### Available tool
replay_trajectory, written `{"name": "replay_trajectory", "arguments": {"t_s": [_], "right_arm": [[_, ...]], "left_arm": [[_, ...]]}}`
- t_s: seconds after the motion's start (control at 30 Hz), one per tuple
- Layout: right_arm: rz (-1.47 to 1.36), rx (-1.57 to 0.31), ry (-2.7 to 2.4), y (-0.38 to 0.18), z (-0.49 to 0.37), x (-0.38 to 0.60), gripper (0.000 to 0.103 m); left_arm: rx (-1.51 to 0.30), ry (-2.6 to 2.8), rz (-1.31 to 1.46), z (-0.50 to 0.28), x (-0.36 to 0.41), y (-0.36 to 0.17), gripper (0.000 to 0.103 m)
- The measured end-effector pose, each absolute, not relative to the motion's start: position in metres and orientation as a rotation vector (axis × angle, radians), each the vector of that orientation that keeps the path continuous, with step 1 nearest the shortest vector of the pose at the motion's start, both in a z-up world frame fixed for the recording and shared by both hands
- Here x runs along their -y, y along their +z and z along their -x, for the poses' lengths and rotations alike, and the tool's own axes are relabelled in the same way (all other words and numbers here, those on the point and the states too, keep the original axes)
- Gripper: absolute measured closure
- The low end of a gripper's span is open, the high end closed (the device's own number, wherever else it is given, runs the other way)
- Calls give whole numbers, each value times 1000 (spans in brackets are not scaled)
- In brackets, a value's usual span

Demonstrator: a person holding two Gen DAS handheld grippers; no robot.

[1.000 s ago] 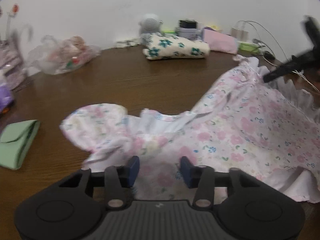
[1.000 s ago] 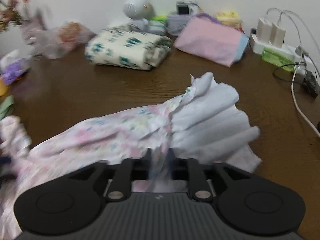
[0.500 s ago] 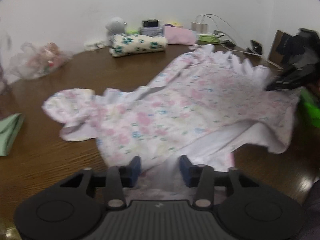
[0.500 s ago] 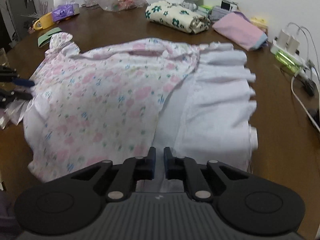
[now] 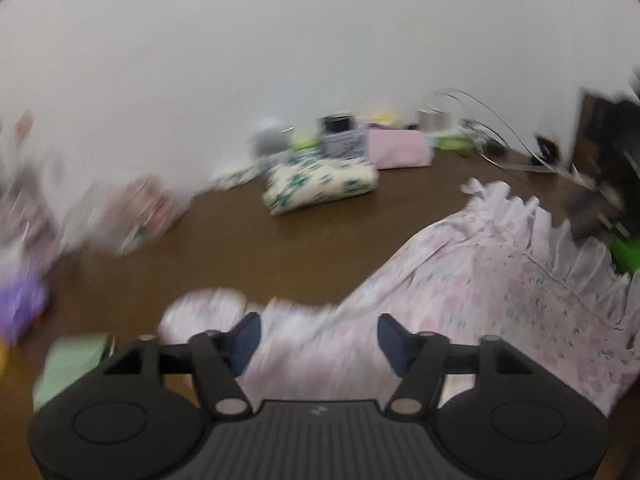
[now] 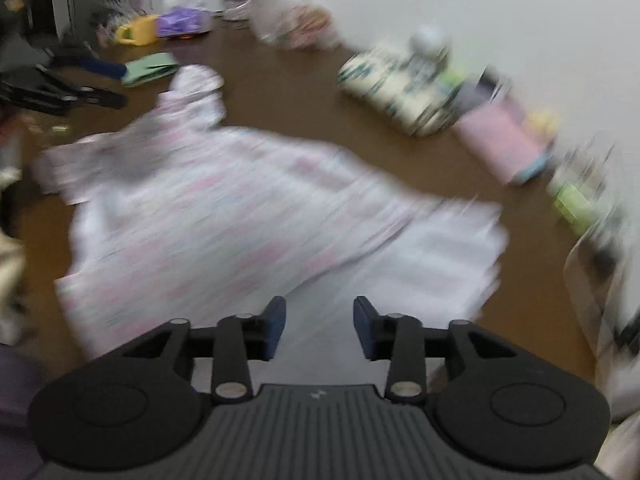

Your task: Fold clothes

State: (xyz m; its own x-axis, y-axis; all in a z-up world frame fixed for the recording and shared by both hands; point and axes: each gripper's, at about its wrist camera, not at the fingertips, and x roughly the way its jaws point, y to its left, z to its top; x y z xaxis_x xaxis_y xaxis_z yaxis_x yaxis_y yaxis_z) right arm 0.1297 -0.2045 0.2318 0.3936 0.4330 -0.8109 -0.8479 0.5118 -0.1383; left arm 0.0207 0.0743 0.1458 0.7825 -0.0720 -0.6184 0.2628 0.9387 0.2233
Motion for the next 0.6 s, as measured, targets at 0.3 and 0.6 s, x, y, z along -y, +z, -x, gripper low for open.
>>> {"name": "replay_trajectory", "arguments": {"t_s": [0.3, 0.6], "right_arm": [[948, -797, 869, 198, -217, 117, 61], [399, -714, 720, 207, -267, 132, 62]], "left_arm": [[-829, -258, -520, -137, -24, 76, 66], [-695, 62, -110, -172, -81, 80, 66]]}}
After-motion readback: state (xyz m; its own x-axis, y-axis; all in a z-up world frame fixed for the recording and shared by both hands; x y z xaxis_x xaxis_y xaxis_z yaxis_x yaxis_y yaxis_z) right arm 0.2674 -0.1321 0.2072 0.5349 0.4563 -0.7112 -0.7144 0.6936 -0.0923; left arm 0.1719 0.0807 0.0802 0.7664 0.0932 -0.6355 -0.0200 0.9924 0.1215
